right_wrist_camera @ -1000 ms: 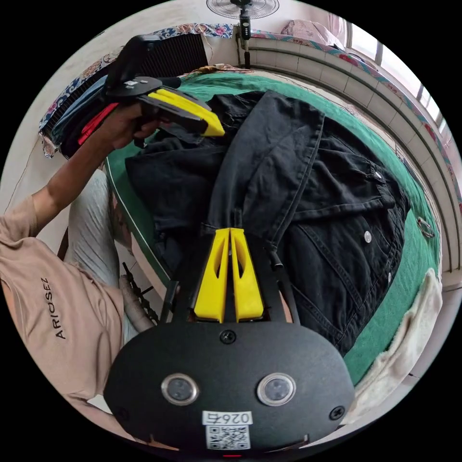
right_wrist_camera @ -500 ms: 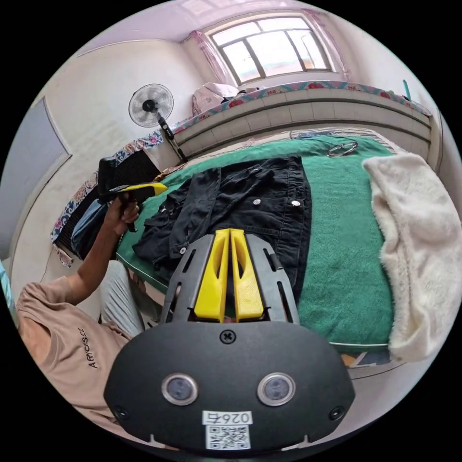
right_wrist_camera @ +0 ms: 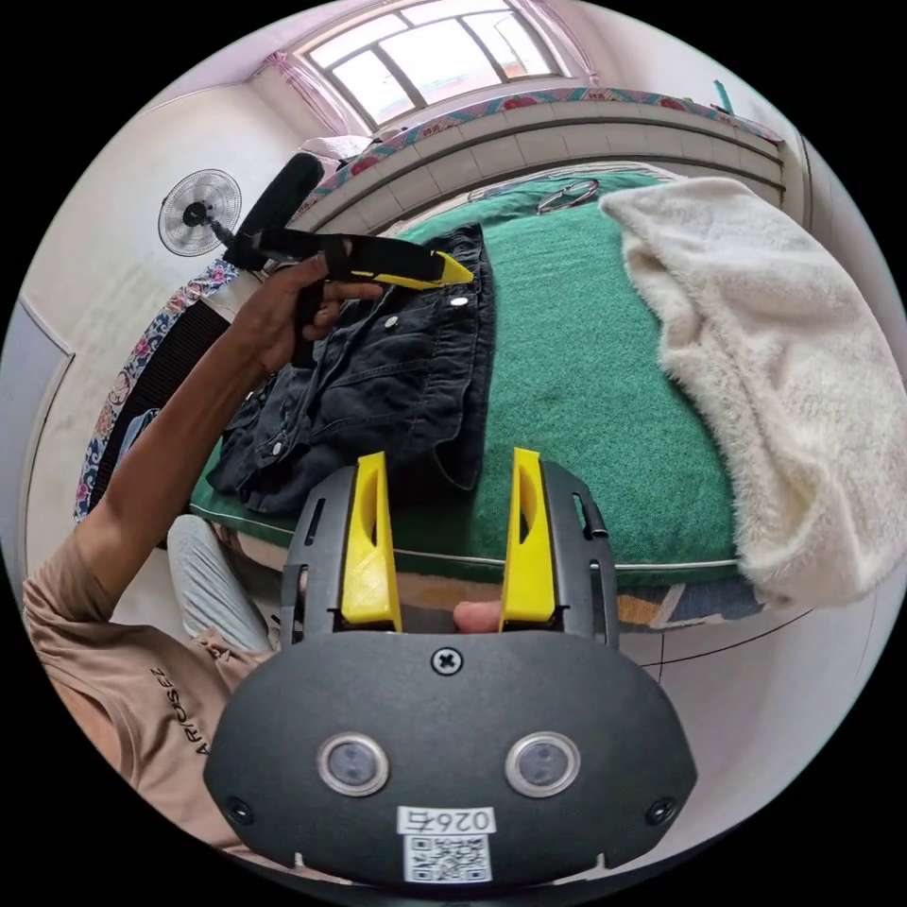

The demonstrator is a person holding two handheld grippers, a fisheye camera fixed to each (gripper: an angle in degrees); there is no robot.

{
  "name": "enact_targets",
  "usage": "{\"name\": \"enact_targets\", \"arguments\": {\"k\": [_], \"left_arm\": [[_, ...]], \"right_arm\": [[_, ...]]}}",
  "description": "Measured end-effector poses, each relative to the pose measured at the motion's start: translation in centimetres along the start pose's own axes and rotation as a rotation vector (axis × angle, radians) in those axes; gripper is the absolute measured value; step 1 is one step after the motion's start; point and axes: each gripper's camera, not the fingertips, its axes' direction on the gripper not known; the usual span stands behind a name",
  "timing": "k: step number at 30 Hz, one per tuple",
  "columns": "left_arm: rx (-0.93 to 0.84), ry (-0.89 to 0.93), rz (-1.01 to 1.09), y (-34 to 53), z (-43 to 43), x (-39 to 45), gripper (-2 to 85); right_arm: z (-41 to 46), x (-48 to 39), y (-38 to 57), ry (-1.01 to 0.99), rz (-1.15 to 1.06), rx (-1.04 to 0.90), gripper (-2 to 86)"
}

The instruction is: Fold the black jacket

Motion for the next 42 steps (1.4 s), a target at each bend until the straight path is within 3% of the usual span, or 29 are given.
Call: {"name": "enact_targets", "arguments": {"k": [5,9,16,21,26,31,42], "left_arm": [[-0.145,-0.302,0.024,-2.6,2.6,2.5,17.0],[-0.153,-0.387,0.05,-2.7,3.1,3.3,15.8],[-0.165,-0.274,0.036,-2.5,0.5,-0.8,10.3],[0.003,0.046,0.015,0.0,-4.9,-6.1,1.5],[0.243,0.204,0.011,6.8,-14.2,-12.9,0.4],[0.402,0.214,-0.025,16.2,-22.6,-20.0,0.3],[0.568,0.179,-0.358,41.6,-30.4,-37.3,0.0]], "right_arm": [[0.8,-1.2,0.9,0.041,-0.052,-0.03,12.3],[1.5,-2.4,1.5,0.048,-0.084,-0.046,9.9],[0.2,-3.8,2.9,-0.018,-0.142,0.036,3.0],[-1.0,-6.1,3.3,-0.046,-0.203,0.11,2.4],[-2.2,-10.8,3.4,-0.072,-0.352,0.235,2.2],[-0.7,-17.6,2.6,-0.1,-0.544,0.271,2.2],[12.2,-34.9,0.0,-0.211,-0.864,0.023,2.3]]}}
